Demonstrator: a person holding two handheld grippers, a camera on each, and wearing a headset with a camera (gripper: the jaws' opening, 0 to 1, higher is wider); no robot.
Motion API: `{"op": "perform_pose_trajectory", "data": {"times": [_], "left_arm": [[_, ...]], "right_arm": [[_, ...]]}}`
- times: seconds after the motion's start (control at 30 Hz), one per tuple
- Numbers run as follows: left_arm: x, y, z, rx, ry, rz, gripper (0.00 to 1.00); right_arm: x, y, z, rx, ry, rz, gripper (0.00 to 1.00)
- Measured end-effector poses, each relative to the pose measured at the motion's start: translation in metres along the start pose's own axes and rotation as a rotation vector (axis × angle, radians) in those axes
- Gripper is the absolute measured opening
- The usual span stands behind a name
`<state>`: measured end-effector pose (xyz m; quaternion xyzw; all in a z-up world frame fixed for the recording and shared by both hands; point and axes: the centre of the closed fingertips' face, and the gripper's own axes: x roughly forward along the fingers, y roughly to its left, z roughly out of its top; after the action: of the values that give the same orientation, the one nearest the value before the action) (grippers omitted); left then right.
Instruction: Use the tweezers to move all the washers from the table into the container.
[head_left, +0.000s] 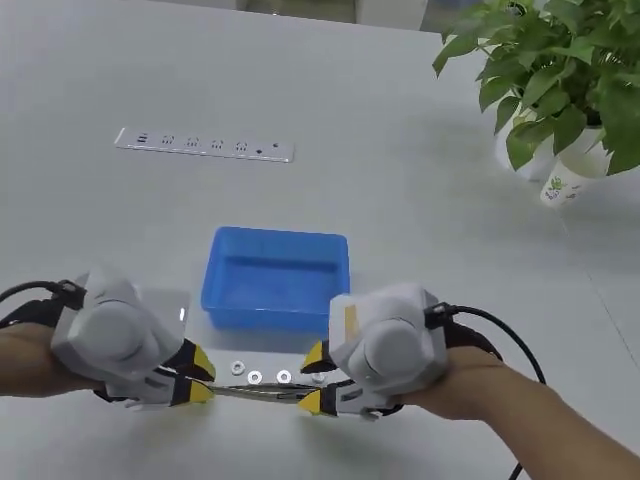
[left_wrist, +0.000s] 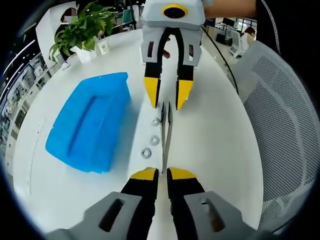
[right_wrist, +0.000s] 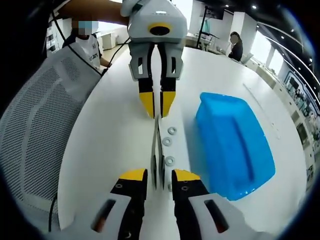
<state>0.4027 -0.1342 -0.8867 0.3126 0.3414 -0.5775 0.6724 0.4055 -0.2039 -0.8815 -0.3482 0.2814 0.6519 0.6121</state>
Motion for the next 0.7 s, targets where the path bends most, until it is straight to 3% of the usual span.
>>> {"op": "perform_pose_trajectory", "data": {"times": [0.23,0.7], "left_arm": [[0.0018,-0.0002,-0.0001,0.003,0.001,-0.009,0.08],[-0.0053,-0.0037,0.0058,0.018,-0.012,-0.01,0.06]], "right_arm": [[0.0093,0.0002,-0.0028,-0.012,0.028,0.015,0.18],[0.0106,0.0001,-0.0002,0.008,0.015,0.014,0.12]]}}
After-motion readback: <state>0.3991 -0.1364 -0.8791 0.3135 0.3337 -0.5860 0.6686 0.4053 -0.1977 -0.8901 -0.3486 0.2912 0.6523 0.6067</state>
